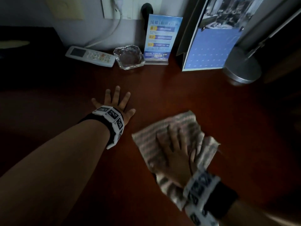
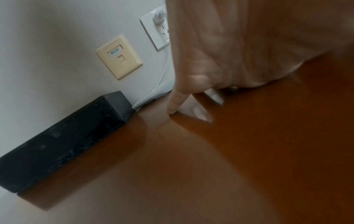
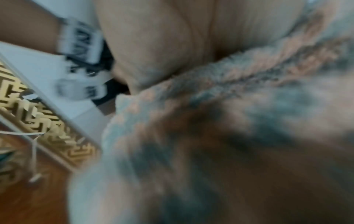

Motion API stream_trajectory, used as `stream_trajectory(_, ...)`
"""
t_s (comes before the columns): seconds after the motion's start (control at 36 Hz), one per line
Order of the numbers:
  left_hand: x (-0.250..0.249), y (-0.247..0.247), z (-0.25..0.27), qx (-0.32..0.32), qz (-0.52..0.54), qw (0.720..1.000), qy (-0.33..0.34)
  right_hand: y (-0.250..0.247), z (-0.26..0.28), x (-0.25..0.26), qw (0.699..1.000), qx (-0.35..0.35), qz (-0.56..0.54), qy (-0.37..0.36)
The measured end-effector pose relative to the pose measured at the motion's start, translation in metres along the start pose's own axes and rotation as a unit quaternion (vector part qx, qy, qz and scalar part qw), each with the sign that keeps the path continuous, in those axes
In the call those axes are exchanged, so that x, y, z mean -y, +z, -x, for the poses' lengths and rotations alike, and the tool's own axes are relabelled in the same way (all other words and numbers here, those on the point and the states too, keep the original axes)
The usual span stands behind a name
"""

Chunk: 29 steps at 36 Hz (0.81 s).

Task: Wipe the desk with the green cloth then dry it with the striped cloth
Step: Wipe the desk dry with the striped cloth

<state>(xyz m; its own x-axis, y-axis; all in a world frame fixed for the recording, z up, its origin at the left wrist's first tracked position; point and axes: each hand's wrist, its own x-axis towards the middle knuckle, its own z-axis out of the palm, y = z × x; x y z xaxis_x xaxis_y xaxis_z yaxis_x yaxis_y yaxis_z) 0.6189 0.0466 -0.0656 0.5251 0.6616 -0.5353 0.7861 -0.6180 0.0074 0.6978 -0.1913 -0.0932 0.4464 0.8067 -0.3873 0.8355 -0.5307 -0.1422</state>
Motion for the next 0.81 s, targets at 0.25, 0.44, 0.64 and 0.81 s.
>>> stream_trajectory(0.25,0.003,0.003,0.0,-0.021,0.003,1.0,0.018,0.003,0.053,0.016,0.996,0.076,-0.034,0.019)
stream_trajectory(0.44,0.001,0.004,-0.002,-0.031,-0.005,0.999,0.009,-0.03,-0.021,0.021,0.995,0.066,-0.017,0.068)
stream_trajectory(0.64,-0.003,0.003,0.003,-0.042,-0.05,0.998,-0.009,-0.052,-0.078,0.023,0.997,0.048,-0.007,0.066)
stream_trajectory(0.81,-0.03,-0.003,0.043,-0.065,-0.074,0.993,0.059,-0.037,-0.036,0.026,0.999,0.039,-0.01,0.033)
